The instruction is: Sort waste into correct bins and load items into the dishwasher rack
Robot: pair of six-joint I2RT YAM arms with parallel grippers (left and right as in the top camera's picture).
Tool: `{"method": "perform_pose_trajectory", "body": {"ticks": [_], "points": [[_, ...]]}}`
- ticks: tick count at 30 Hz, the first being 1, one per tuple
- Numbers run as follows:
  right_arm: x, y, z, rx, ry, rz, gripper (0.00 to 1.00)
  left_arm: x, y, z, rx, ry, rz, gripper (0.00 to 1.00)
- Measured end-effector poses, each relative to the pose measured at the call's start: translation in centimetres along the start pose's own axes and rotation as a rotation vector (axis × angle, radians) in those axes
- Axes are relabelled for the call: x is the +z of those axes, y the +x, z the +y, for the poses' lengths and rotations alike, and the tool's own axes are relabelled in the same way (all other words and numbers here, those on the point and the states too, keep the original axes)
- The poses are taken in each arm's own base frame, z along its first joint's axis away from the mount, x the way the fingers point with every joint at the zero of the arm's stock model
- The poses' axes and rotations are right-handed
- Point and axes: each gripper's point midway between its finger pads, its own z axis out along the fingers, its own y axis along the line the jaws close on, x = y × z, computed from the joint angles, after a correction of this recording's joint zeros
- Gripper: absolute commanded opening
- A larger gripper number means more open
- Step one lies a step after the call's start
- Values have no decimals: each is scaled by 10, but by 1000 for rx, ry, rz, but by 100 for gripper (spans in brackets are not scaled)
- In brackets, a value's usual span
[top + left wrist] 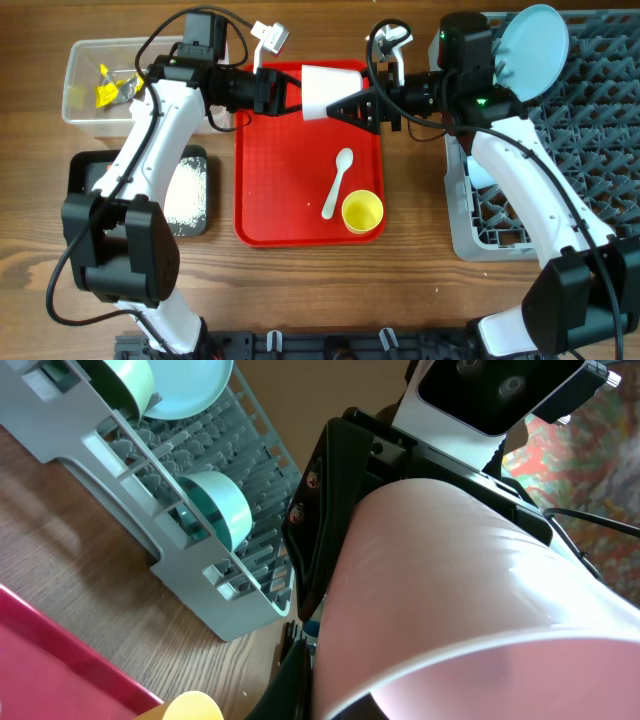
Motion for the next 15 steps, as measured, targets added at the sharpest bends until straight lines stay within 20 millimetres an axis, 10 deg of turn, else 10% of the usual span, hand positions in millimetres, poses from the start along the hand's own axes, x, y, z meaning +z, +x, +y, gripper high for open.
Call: {"method": "perform_pose_trajectory", "body": {"ticks": [6, 10, 15], "points": [[-6, -5, -11, -12, 55, -19, 50, 5, 4, 1, -11, -9, 15, 47], [-21, -8, -24, 14, 102, -42, 50, 6, 4, 1, -8, -8, 17, 8], [-31, -10, -31, 21, 125, -59, 50, 9, 5, 0, -1, -4, 24, 4]]}}
